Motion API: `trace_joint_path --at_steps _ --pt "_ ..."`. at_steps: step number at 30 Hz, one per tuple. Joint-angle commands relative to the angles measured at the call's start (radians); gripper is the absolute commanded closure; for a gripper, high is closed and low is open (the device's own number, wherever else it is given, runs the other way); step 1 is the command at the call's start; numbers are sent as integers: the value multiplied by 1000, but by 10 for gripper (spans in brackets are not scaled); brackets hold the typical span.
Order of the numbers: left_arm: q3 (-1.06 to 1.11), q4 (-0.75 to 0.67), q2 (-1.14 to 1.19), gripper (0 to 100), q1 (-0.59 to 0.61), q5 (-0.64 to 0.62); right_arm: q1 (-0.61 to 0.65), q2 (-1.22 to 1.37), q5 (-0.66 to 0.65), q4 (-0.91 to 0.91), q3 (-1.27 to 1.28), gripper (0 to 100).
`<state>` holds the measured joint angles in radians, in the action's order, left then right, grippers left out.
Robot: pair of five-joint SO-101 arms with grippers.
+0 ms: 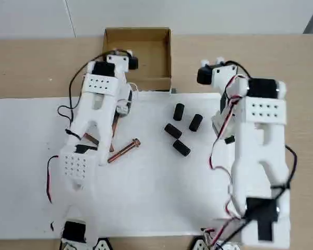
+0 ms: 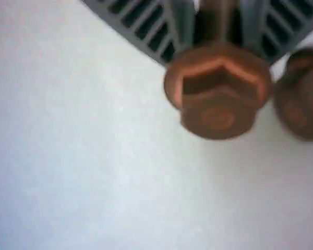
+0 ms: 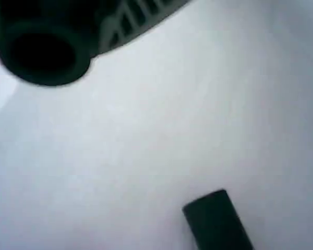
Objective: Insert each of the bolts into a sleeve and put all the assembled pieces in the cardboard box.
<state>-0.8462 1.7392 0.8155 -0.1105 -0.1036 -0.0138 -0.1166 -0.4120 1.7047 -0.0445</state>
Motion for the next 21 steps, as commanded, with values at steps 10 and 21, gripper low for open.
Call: trace_joint_path --at_steps 10,21 --pt "139 14 -474 995 -55 8 -12 -430 41 18 252 996" --pt "651 -58 -950 995 -163 44 -10 -825 207 -159 526 996"
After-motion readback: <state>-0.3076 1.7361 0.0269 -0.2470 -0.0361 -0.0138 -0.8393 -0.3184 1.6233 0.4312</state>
